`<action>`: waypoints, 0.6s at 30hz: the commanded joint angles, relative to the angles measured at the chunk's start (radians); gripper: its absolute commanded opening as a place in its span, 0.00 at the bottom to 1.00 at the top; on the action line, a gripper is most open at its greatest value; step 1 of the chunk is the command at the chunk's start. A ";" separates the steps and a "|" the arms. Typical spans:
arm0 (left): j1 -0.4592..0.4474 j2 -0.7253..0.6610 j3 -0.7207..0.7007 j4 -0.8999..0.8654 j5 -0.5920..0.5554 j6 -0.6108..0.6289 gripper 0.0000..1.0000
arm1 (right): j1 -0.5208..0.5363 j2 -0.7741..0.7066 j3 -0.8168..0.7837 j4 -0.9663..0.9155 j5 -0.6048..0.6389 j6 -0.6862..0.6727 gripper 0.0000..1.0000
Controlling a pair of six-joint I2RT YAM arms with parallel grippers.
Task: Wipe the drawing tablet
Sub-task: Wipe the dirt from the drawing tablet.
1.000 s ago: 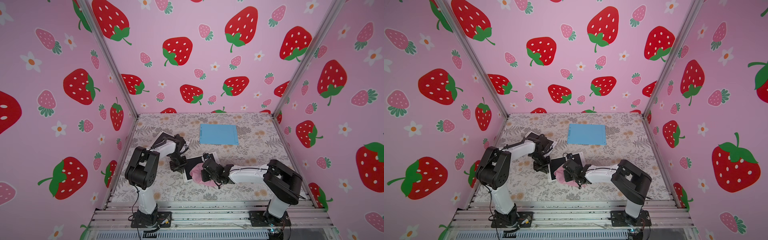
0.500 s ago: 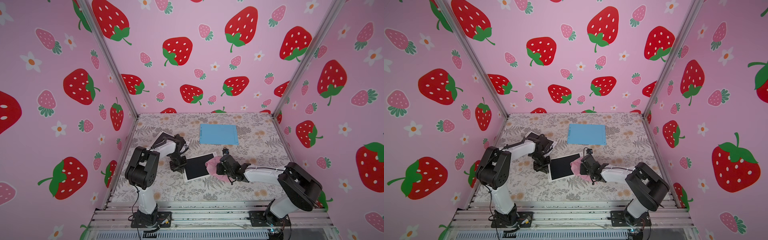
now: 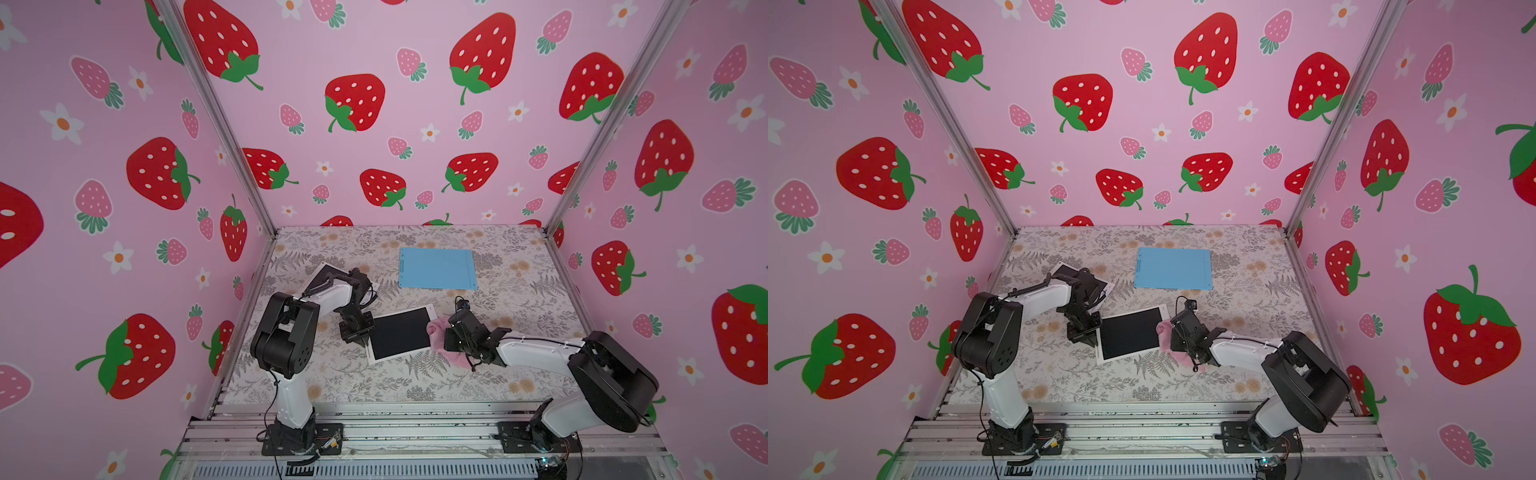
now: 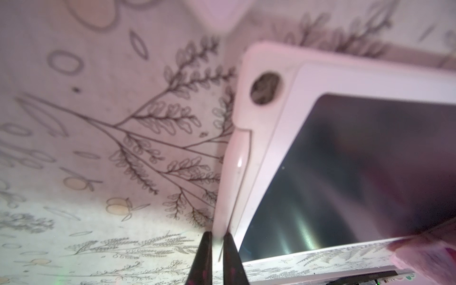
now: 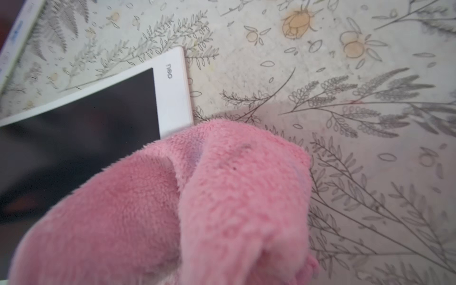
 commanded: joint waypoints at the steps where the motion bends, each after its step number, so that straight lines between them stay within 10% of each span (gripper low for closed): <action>1: -0.006 0.127 -0.068 0.139 -0.167 -0.019 0.09 | 0.097 0.080 0.068 -0.094 -0.079 0.007 0.00; 9: -0.006 0.118 -0.078 0.151 -0.167 -0.027 0.09 | -0.071 -0.023 -0.067 -0.124 -0.065 -0.013 0.00; 18: -0.007 0.124 -0.098 0.182 -0.117 -0.027 0.08 | 0.110 -0.023 0.066 -0.002 0.076 -0.096 0.00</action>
